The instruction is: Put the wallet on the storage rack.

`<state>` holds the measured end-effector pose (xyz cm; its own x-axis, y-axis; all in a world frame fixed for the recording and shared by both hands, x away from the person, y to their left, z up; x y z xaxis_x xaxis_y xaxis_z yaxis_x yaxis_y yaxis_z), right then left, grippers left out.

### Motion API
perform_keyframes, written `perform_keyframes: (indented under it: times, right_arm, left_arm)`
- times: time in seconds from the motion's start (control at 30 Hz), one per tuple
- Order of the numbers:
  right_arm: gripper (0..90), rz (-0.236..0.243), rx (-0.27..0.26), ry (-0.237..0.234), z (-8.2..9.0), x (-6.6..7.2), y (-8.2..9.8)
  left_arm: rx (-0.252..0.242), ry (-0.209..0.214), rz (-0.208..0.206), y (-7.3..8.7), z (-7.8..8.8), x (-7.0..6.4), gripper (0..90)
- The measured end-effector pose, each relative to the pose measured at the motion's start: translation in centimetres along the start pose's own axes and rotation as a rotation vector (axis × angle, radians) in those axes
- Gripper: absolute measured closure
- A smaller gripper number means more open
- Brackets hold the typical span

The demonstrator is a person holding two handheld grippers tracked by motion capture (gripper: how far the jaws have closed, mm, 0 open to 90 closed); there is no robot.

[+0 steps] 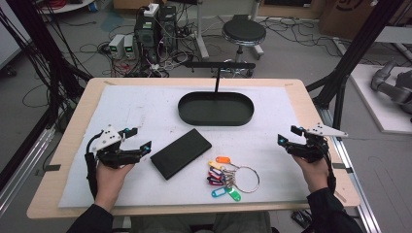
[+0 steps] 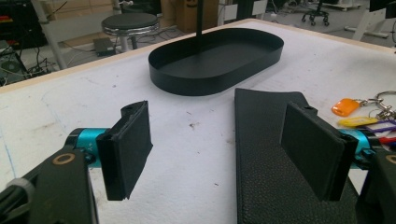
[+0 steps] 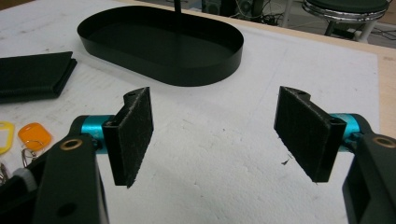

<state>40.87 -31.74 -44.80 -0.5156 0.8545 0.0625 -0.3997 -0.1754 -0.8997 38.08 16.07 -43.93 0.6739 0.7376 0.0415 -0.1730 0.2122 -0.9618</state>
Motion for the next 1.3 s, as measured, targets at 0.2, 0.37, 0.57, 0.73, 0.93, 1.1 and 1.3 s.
perform_keyframes:
  times: [0.2,0.37,0.57,0.73,0.93,1.1,1.3]
  right_arm:
    - [28.6,-0.004,-0.001,0.006,-0.3,-0.5,-0.1]
    - [28.5,-0.001,0.000,0.003,-0.5,-0.4,-0.1]
    - [28.6,-0.004,0.002,0.003,-0.6,-0.4,-0.1]
    - [28.6,-0.004,0.001,0.004,-0.5,-0.4,-0.1]
    - [28.5,-0.010,0.000,0.010,-0.3,-0.7,0.0]
    - [28.5,-0.015,-0.004,0.015,-0.1,-0.9,0.0]
    - [28.5,-0.015,-0.004,0.021,0.0,-1.0,0.0]
  left_arm:
    - [-0.009,-0.009,-0.041,-0.2,0.2,-0.6,24.8]
    - [-0.017,-0.007,-0.045,-0.3,0.3,-1.0,24.8]
    - [-0.004,0.008,-0.050,-0.1,-0.1,-1.5,24.8]
    - [0.019,0.013,-0.063,-0.2,-0.5,-2.1,24.8]
    - [0.015,0.027,-0.070,-0.7,-0.5,-3.0,24.8]
    - [0.025,0.039,-0.083,-0.4,-0.3,-4.0,24.8]
    - [0.046,0.060,-0.107,0.3,0.0,-5.3,24.8]
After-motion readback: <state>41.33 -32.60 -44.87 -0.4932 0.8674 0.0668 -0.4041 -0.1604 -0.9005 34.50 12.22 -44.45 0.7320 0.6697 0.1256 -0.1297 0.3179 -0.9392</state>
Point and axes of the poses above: each handheld gripper's, and its own axes: z roughly backward along the jaws, y roughly out of its underside, x roughly to its left, the point moved 10 cm from there along -z, roughly forward along the jaws, and after that the axes turned 2 degrees about -z, right-handed, at the moved point
